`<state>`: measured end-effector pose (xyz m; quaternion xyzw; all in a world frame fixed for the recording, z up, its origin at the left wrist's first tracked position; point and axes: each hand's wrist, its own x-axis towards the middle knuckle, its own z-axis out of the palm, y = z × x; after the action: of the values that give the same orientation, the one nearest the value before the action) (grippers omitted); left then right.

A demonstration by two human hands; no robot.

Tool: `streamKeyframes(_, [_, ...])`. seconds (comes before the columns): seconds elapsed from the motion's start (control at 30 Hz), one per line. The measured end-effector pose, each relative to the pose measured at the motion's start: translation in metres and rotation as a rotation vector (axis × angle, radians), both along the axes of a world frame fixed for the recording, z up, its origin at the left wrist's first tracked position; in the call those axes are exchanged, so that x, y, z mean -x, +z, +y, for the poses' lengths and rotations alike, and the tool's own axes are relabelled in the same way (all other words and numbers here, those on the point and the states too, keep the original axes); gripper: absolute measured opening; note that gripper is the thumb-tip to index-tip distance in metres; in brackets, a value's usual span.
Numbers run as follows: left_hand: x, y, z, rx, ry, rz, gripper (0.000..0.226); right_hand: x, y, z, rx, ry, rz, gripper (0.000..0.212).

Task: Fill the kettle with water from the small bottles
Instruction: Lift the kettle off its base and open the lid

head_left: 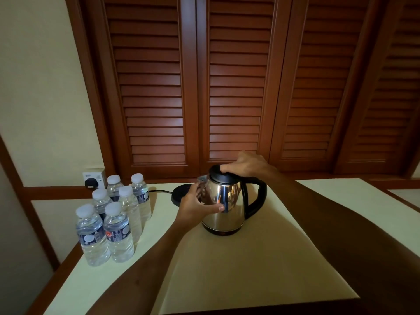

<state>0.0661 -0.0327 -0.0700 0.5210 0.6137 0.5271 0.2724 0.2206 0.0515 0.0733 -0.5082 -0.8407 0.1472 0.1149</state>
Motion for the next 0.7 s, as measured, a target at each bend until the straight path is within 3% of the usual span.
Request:
streamKeyframes(0.17, [0.002, -0.002, 0.002, 0.003, 0.002, 0.004, 0.108, -0.022, 0.007, 0.0, 0.259, 0.015, 0.354, 0.033])
streamKeyframes(0.27, [0.005, -0.003, 0.004, 0.014, -0.016, 0.002, 0.11, -0.04, -0.002, 0.008, 0.345, 0.025, 0.504, 0.043])
streamKeyframes(0.43, [0.011, -0.004, 0.005, 0.028, -0.06, -0.006, 0.11, -0.06, -0.026, 0.018, 0.468, 0.124, 0.748, 0.038])
streamKeyframes(0.7, [0.012, -0.005, 0.007, 0.042, -0.061, -0.014, 0.104, -0.078, -0.064, 0.029, 0.583, 0.143, 0.966, 0.045])
